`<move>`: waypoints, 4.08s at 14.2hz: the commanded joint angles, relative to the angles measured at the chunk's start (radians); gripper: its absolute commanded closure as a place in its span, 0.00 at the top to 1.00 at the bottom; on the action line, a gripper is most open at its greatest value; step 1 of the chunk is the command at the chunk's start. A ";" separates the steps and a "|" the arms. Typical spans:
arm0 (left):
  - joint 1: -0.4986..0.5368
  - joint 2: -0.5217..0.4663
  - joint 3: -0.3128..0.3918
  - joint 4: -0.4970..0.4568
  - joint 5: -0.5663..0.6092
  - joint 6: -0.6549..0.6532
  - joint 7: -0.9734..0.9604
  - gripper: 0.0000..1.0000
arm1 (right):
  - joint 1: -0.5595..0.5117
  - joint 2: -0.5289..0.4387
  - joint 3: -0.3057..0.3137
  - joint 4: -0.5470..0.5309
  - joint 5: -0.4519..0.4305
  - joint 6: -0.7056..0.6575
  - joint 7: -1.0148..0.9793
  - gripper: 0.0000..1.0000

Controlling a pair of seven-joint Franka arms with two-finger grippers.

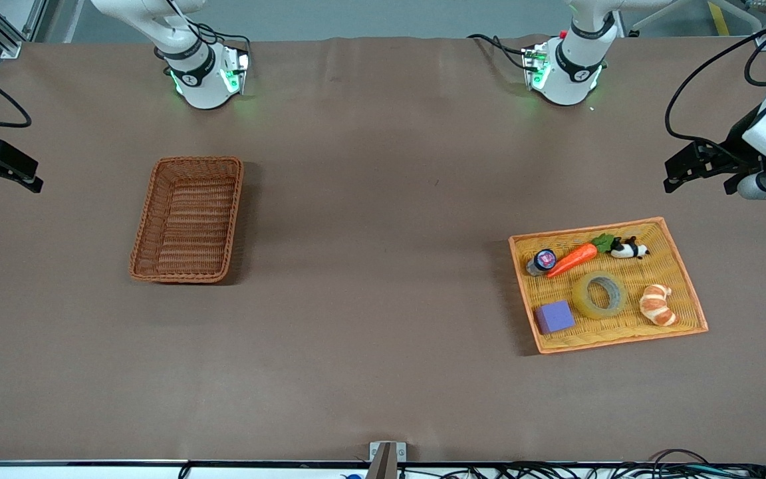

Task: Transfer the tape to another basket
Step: 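Move the left gripper over the yellow tray toward the tape roll, then lower the left gripper and grasp the yellow tape roll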

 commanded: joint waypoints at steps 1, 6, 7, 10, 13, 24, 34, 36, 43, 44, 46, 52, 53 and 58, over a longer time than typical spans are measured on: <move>0.006 0.030 -0.009 0.029 -0.004 -0.003 0.000 1.00 | -0.009 -0.004 0.004 0.002 0.023 -0.006 -0.008 1.00; 0.011 0.031 -0.004 0.029 -0.001 0.029 0.030 1.00 | -0.009 -0.005 0.004 0.002 0.023 -0.008 -0.008 1.00; 0.014 0.031 -0.003 0.030 0.007 0.032 0.031 1.00 | -0.009 -0.004 0.004 0.002 0.023 -0.006 -0.008 1.00; 0.012 0.031 -0.003 0.029 0.007 0.034 0.030 1.00 | -0.009 -0.005 0.004 0.002 0.023 -0.006 -0.008 1.00; 0.014 0.047 -0.004 0.029 0.007 0.034 0.033 1.00 | -0.009 -0.004 0.004 0.002 0.023 -0.008 -0.008 1.00; 0.089 0.367 -0.004 0.017 0.001 0.300 0.037 0.95 | -0.009 -0.004 0.004 0.002 0.023 -0.008 -0.008 1.00; 0.109 0.540 -0.004 -0.052 0.004 0.445 0.063 0.90 | -0.009 -0.004 0.004 0.002 0.023 -0.008 -0.008 1.00; 0.107 0.565 -0.004 -0.066 0.006 0.472 0.063 0.88 | -0.009 -0.005 0.004 0.002 0.023 -0.008 -0.008 1.00; 0.095 0.633 -0.004 -0.066 0.024 0.485 0.063 0.71 | -0.009 -0.004 0.004 0.002 0.023 -0.008 -0.008 1.00; 0.097 0.643 -0.004 -0.066 0.032 0.492 0.063 0.70 | -0.009 -0.004 0.004 0.002 0.023 -0.008 -0.008 1.00; 0.098 0.657 -0.004 -0.066 0.035 0.505 0.063 0.69 | -0.009 -0.005 0.004 0.002 0.023 -0.008 -0.008 1.00; 0.095 0.665 -0.006 -0.060 0.036 0.523 0.063 0.19 | -0.007 -0.005 0.006 0.002 0.023 -0.009 -0.008 1.00; 0.095 0.663 -0.006 -0.059 0.036 0.523 0.063 0.17 | -0.009 -0.005 0.006 0.002 0.023 -0.009 -0.008 1.00; 0.097 0.621 -0.012 -0.030 0.032 0.517 0.043 0.15 | -0.004 -0.005 0.006 0.002 0.023 -0.016 -0.006 1.00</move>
